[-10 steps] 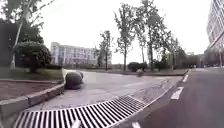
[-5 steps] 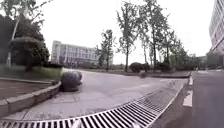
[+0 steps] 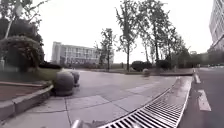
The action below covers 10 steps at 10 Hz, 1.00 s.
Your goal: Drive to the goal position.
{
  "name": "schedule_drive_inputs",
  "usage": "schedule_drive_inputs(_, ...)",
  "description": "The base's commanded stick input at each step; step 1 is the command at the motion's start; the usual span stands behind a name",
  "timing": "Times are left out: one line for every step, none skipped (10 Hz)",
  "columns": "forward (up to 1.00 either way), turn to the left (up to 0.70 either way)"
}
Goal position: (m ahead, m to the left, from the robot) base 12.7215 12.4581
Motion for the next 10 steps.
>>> schedule_drive_inputs(0.70, 0.00)
schedule_drive_inputs(0.70, 0.00)
schedule_drive_inputs(0.70, 0.00)
schedule_drive_inputs(0.70, 0.00)
schedule_drive_inputs(0.70, 0.00)
schedule_drive_inputs(0.70, 0.00)
schedule_drive_inputs(0.70, 0.00)
schedule_drive_inputs(0.70, 0.00)
schedule_drive_inputs(0.70, 0.00)
schedule_drive_inputs(0.70, 0.00)
